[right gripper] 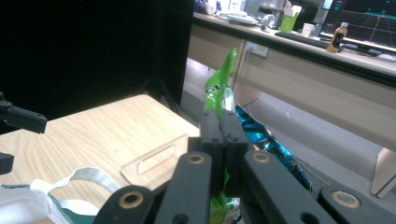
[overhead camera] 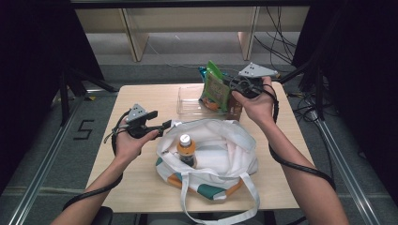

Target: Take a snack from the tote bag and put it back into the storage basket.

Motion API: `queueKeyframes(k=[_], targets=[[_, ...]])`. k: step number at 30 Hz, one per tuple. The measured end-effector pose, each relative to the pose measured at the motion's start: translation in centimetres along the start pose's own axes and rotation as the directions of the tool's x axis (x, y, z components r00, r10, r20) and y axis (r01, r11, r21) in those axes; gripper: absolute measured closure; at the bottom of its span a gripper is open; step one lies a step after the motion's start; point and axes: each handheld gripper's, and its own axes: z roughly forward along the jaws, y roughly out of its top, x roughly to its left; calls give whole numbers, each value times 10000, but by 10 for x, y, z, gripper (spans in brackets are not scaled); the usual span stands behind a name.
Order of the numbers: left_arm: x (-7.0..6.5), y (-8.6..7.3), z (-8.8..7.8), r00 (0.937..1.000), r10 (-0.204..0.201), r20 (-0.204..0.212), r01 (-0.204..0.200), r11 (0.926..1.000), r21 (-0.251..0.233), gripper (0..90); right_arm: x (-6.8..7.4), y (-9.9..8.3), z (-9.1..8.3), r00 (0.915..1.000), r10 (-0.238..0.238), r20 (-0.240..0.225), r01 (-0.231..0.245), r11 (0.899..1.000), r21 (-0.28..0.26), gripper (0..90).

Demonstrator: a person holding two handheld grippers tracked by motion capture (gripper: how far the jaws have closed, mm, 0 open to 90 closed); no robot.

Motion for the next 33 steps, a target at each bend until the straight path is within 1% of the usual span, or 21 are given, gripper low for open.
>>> queueKeyframes(k=[1, 3, 4, 5, 6, 8, 9, 12, 13, 14, 16, 18, 20, 21, 22, 24, 27, 28, 29, 30, 33], targets=[[0, 0, 0, 10000, -3, 3, 3, 10000, -6, 268, -1, 0, 1, 9999, -106, 20, 106, 9999, -24, 900], [0, 0, 0, 10000, -11, 3, 11, 10000, -8, 268, 0, 0, 3, 9999, 61, -88, -61, 10000, 7, 900], [0, 0, 0, 10000, -3, 4, 3, 10000, -5, 268, -1, 0, 4, 9999, -116, 50, 116, 9999, -32, 900], [0, 0, 0, 10000, 6, 9, -6, 10000, -2, 268, -1, -1, 5, 9999, -121, 87, 122, 9999, -55, 900], [0, 0, 0, 10000, 11, 15, -11, 10000, -5, 268, -1, -1, 5, 10000, 42, -27, -42, 10000, 66, 900], [1, 0, 0, 10000, -10, 17, 10, 10000, -22, 268, 0, -1, 7, 10000, 43, 87, -44, 10000, 36, 900], [1, 0, 0, 10000, -25, 22, 25, 10000, -36, 268, -1, -1, 8, 10000, -67, -3, 67, 10000, 39, 900], [1, 0, 0, 10000, -16, 22, 17, 10000, -60, 268, -1, -1, 10, 10000, -12, 93, 12, 10000, 46, 900], [1, 0, 0, 10000, 13, 28, -13, 10000, -58, 268, -3, -1, 11, 9999, -145, 90, 145, 9999, 46, 900], [1, 0, 0, 10000, 18, 26, -18, 10000, -60, 268, -1, -1, 11, 9999, 8, 147, -8, 10000, 14, 900], [1, 0, -1, 10000, -27, 1, 27, 10000, -51, 268, -1, -2, 12, 10000, 13, 25, -13, 10000, 76, 900], [1, 0, 0, 10000, -22, -3, 22, 10000, -50, 268, -1, -3, 13, 9999, 31, 170, -31, 10000, 36, 900], [1, 0, 0, 10000, -20, 3, 20, 10000, -45, 267, -2, -3, 15, 10000, -56, 57, 56, 10000, 77, 900], [1, 0, 0, 10000, -1, 12, 1, 10000, -47, 267, -1, -4, 15, 10000, 50, 33, -50, 9999, 124, 900], [1, 0, 0, 10000, 10, 17, -10, 10000, -49, 267, -1, -4, 16, 9999, 26, 148, -28, 10000, 86, 900], [1, 0, -1, 10000, -15, -4, 15, 10000, -47, 267, -2, -5, 18, 10000, -16, 30, 15, 9999, 164, 900], [1, 0, -1, 10000, -96, -16, 96, 9999, -54, 267, -3, -5, 20, 9998, -62, 164, 60, 9999, 128, 900], [1, 0, 0, 10000, -77, -11, 77, 10000, -53, 267, -2, -6, 20, 10000, 47, 74, -48, 9998, 200, 900], [1, 0, 0, 10000, -24, -8, 24, 10000, -57, 267, -2, -6, 21, 10000, 42, 52, -43, 9998, 208, 900], [1, 0, 0, 10000, -19, -1, 19, 10000, -56, 267, -1, -6, 22, 9999, -14, 171, 12, 9999, 152, 900], [1, 0, -1, 10000, -12, 2, 12, 10000, -47, 267, -1, -8, 24, 9999, -52, 88, 51, 9998, 185, 900]])
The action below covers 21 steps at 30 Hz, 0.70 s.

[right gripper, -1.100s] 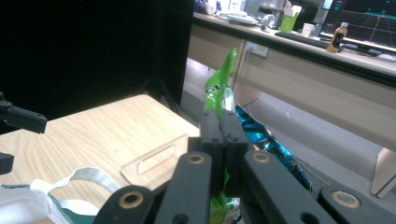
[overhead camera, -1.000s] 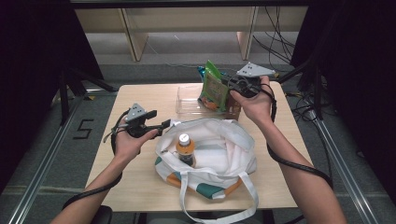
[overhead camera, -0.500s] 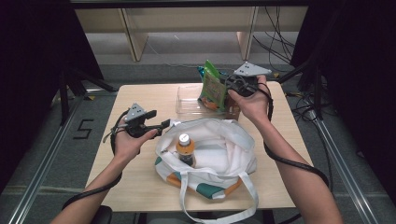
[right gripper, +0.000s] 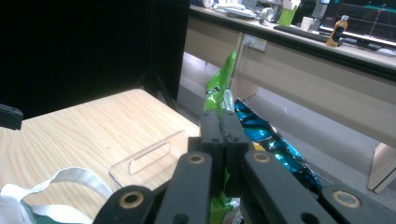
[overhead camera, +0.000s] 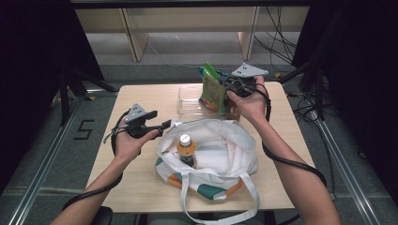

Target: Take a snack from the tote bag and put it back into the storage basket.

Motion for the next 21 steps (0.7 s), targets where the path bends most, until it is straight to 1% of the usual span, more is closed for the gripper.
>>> queueKeyframes(k=[1, 2, 3, 4, 5, 6, 7, 9, 10, 13, 14, 15, 16, 17, 19, 20, 21], targets=[[0, 0, 0, 10000, -24, -12, 24, 10000, 0, 267, 1, 0, 0, 9998, 191, 57, -191, 9998, -4, 900], [0, 0, 0, 10000, -70, -13, 70, 10000, -4, 267, -2, 0, 1, 9999, -129, 35, 129, 9998, -118, 900], [0, 0, 0, 10000, -51, -17, 51, 10000, -8, 267, -1, 0, 1, 10000, 61, 39, -61, 10000, -22, 900], [0, 0, 0, 10000, -63, -13, 63, 10000, -11, 267, -1, -1, 2, 9998, 36, 172, -35, 10000, -85, 900], [0, 0, 0, 10000, -75, -8, 75, 10000, -11, 267, -1, -1, 3, 9999, 53, 116, -52, 10000, -14, 900], [0, 0, 0, 10000, -39, -4, 39, 10000, -6, 267, 0, -2, 3, 9997, 246, 52, -246, 9997, 35, 900], [0, 0, 0, 10000, -18, 2, 18, 10000, -14, 267, -2, -2, 4, 9999, -111, 119, 112, 9999, -38, 900], [0, 0, 1, 10000, -18, 7, 18, 10000, -5, 267, -2, -3, 6, 9999, -99, 130, 100, 9999, -76, 900], [0, 0, 0, 10000, -14, 9, 14, 10000, -10, 267, -1, -3, 6, 9998, -19, 192, 20, 10000, -45, 900], [0, 0, 0, 10000, -27, -10, 27, 10000, -18, 267, -2, -4, 9, 9998, -122, 136, 123, 9999, -79, 900], [0, 0, 0, 10000, -63, -6, 63, 10000, -14, 267, -2, -4, 9, 9997, -113, 219, 114, 9999, -72, 900], [0, 0, 0, 10000, -85, 3, 85, 10000, -18, 267, -2, -4, 10, 9997, -125, 205, 126, 9999, -61, 900], [0, 0, 0, 10000, -20, 3, 20, 10000, -9, 266, -2, -4, 10, 9994, -264, 213, 265, 9996, -65, 900], [0, 0, 0, 10000, -18, 13, 18, 10000, -12, 267, -2, -5, 11, 9998, -170, 114, 170, 9999, 22, 900], [0, 0, 0, 10000, -21, 18, 21, 10000, -14, 266, -2, -5, 12, 9998, -184, 106, 185, 9998, -93, 900], [0, 0, 0, 10000, -1, 21, 1, 10000, -15, 266, -2, -5, 12, 9997, -121, 222, 122, 9999, -49, 900], [0, 0, 1, 10000, -13, 24, 13, 10000, -15, 267, -3, -6, 14, 9996, -227, 141, 228, 9997, -49, 900]])
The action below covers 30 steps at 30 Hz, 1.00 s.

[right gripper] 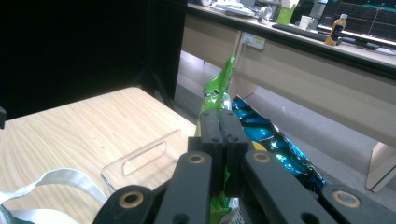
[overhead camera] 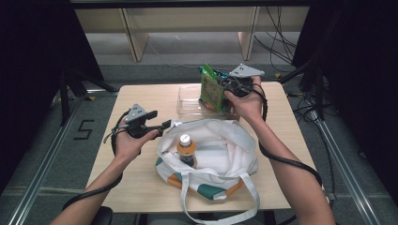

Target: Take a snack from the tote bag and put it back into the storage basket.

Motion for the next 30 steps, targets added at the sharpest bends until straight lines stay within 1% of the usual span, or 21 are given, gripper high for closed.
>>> queueKeyframes(k=[1, 3, 4, 5, 6, 8, 10, 12, 13, 14, 15, 17, 19, 20, 21, 22, 23, 26, 28, 29, 30], targets=[[0, 0, 0, 10000, 9, -31, -9, 10000, 41, 266, 1, 0, 0, 10000, 83, 36, -83, 9999, 81, 900], [0, -1, 0, 10000, -17, -3, 17, 10000, 9, 266, -1, -1, 1, 10000, -60, 2, 60, 9999, 90, 900], [0, -1, 0, 10000, -28, -13, 28, 10000, 11, 267, -1, -2, 2, 9999, -63, 118, 64, 10000, -36, 900], [0, -1, 0, 10000, -40, -13, 40, 10000, 7, 266, -2, -2, 3, 10000, -91, -7, 91, 10000, 28, 900], [0, -1, 0, 10000, -21, -8, 21, 10000, 7, 266, -1, -2, 3, 10000, 69, -17, -69, 10000, 50, 900], [0, -1, 0, 10000, -15, -2, 15, 10000, 14, 266, 0, -2, 4, 9999, -15, 113, 15, 10000, -15, 900], [0, -1, 1, 10000, 1, 1, -1, 10000, 26, 266, 0, -1, 5, 9999, -168, 34, 168, 9999, 9, 900], [0, -1, 1, 10000, 19, 11, -19, 10000, 48, 267, 2, -2, 5, 10000, -29, 2, 29, 10000, 89, 900], [0, -1, 1, 10000, 11, 64, -11, 10000, 22, 267, 2, -2, 7, 9998, -186, 50, 187, 9998, -89, 900], [0, -1, 1, 10000, 28, 2, -28, 10000, 60, 267, 2, -2, 7, 9998, -176, -63, 176, 9998, -61, 900], [0, -1, 1, 10000, 16, 6, -16, 10000, 50, 266, 5, -1, 7, 10000, -45, -47, 45, 10000, 30, 900], [1, -1, 1, 10000, -2, 1, 2, 10000, 45, 266, 5, -1, 10, 9996, -277, -9, 277, 9995, -126, 900], [1, -1, 1, 10000, -2, 11, 2, 10000, 46, 267, 6, 0, 11, 9998, -188, 18, 189, 9997, -125, 900], [1, -1, 1, 10000, -7, 10, 7, 10000, 48, 267, 6, 0, 11, 9996, -271, 21, 271, 9996, -108, 900], [1, -1, 1, 10000, -7, 11, 7, 10000, 44, 267, 7, -1, 12, 9998, -186, -11, 186, 9998, -72, 900], [1, -1, 1, 10000, 1, 1, -1, 10000, 46, 267, 6, -1, 14, 9992, -354, -183, 352, 9993, -108, 900], [1, -1, 1, 10000, -5, -3, 5, 10000, 41, 267, 7, -1, 14, 9992, -403, 24, 404, 9991, -99, 900], [1, -1, 1, 10000, -13, -28, 13, 10000, 46, 267, 7, -3, 15, 9995, -299, -123, 299, 9996, -16, 900], [1, -2, 1, 10000, -14, -11, 14, 10000, 47, 267, 8, -3, 15, 9997, -253, -39, 253, 9997, -48, 900], [1, -1, 1, 10000, -4, -2, 4, 10000, 50, 267, 9, -3, 15, 9996, -230, -153, 231, 9997, 4, 900], [1, -1, 1, 10000, 2, 2, -2, 10000, 48, 267, 8, -3, 16, 9991, -389, -182, 389, 9992, -47, 900]])
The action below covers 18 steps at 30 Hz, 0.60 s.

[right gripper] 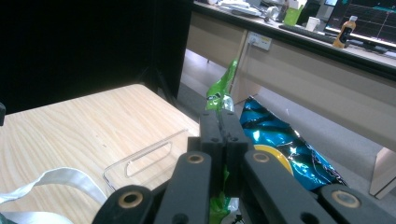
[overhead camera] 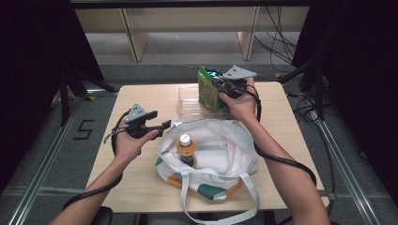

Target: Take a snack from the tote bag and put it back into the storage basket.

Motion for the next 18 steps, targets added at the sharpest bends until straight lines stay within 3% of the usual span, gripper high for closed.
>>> queueKeyframes(k=[5, 10, 12, 18], targets=[[0, 0, 0, 10000, 15, 3, -15, 10000, 7, 266, 2, 1, 0, 9997, 154, 166, -153, 9998, -94, 900], [0, 0, 0, 10000, 18, 3, -18, 10000, -7, 267, 1, 1, 2, 9999, -62, 101, 63, 9999, -102, 900], [0, 0, 0, 10000, 8, 3, -8, 10000, -13, 266, 3, 1, 4, 9997, 225, 6, -225, 9997, -79, 900], [0, 0, 0, 10000, 14, 17, -14, 10000, -6, 267, 2, 1, 6, 9999, 71, 71, -70, 9999, -158, 900]])
